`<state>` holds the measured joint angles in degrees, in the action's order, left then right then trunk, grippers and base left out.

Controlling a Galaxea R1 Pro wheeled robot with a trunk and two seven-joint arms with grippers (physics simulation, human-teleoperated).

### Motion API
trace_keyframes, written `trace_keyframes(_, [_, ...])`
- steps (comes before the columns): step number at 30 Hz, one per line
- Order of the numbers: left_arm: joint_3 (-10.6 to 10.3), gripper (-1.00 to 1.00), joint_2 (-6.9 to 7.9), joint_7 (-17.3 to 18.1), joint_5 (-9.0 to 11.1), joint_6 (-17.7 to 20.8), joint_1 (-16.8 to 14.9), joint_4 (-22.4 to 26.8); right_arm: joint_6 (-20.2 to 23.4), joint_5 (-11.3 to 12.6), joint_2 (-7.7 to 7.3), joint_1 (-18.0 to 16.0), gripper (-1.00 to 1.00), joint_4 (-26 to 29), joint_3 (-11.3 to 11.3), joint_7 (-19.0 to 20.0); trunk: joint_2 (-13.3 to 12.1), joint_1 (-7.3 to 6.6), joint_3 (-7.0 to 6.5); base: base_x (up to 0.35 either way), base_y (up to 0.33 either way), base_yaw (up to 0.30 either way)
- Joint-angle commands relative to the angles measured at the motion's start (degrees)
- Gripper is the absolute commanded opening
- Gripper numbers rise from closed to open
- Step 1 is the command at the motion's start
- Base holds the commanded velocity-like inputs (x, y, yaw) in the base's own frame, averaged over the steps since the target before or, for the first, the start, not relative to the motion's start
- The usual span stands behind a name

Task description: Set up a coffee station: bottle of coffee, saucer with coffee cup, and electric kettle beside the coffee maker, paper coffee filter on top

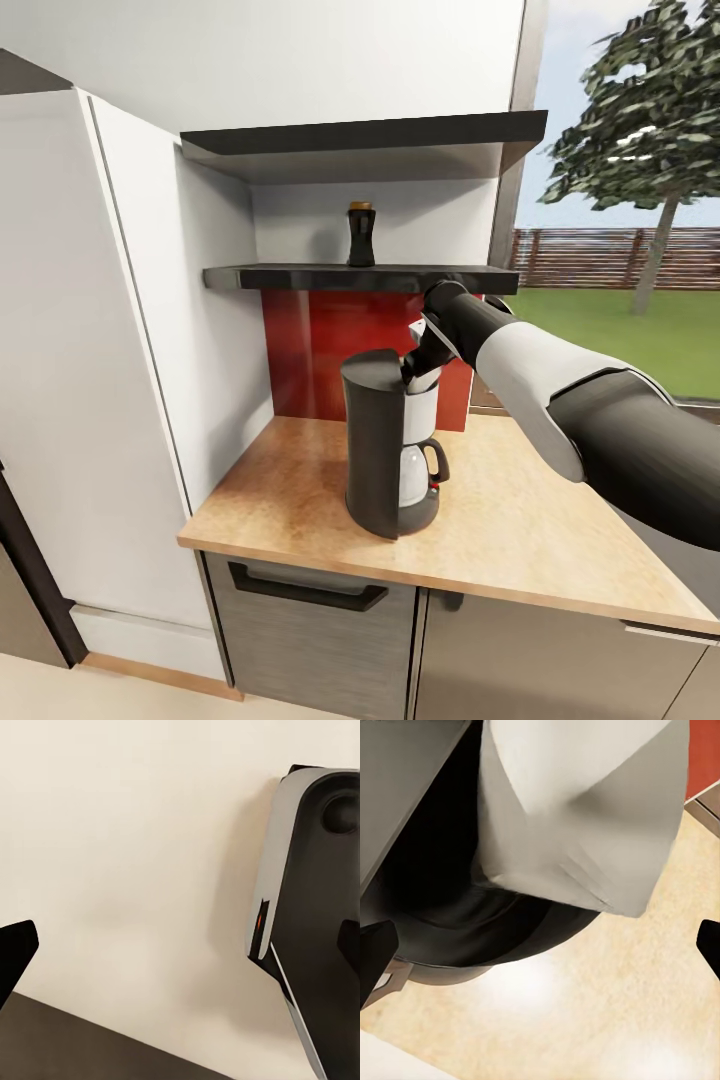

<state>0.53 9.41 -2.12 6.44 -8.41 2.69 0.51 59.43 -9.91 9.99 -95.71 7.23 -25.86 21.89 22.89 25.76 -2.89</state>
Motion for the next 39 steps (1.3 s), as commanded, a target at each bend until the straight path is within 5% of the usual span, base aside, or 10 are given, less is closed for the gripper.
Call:
trace_keyframes(1, [0.0,1.00,0.00,0.0,0.5,-0.1,0.0,0.1,0.2,-0.5,0.00,0.0,1.00,0.1,0.1,0.5,0.0,0.02,0.01,0.000,0.000,0.000])
trace_keyframes(39, [0.0,1.00,0.00,-0.2,0.5,0.2,0.0,0.1,0.2,-0.5,0.00,0.0,1.00,3.0,0.3,0.4,0.0,0.02,0.01,-0.027,-0.062,0.000])
